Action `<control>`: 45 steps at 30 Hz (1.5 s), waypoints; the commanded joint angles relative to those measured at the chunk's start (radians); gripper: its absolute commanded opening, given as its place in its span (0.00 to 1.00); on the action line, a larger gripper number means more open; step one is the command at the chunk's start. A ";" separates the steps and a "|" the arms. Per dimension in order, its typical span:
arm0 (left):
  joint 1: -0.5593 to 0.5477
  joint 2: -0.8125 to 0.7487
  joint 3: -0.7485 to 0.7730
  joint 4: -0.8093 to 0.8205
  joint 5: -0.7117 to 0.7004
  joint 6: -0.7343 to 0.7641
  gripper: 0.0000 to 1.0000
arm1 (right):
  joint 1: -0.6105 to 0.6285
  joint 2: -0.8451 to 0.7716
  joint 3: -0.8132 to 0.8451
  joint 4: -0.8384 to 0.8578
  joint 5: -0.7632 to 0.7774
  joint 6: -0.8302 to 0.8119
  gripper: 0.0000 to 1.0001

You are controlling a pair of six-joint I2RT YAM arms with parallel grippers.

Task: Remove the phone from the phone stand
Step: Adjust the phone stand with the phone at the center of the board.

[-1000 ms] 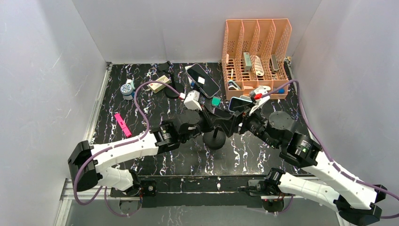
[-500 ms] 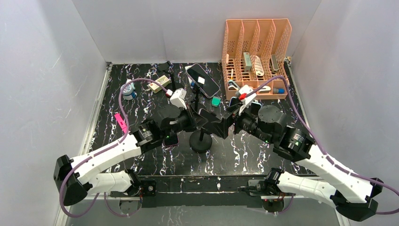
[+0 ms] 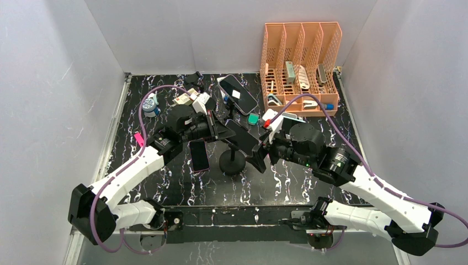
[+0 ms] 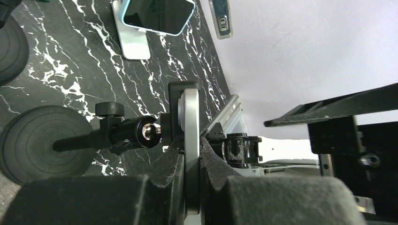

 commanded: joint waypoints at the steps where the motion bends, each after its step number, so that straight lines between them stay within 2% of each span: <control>1: 0.056 0.030 0.001 0.157 0.276 -0.026 0.00 | 0.002 0.004 -0.024 -0.002 0.050 -0.037 0.99; 7: 0.094 0.079 0.032 0.112 0.424 0.047 0.00 | 0.002 0.027 -0.020 -0.017 0.150 -0.040 0.99; 14: 0.105 0.109 0.107 -0.049 0.448 0.199 0.00 | 0.002 0.130 0.041 -0.081 0.105 -0.025 0.99; 45: 0.131 0.196 0.165 -0.139 0.435 0.174 0.00 | 0.002 0.184 -0.073 0.158 0.164 -0.057 0.99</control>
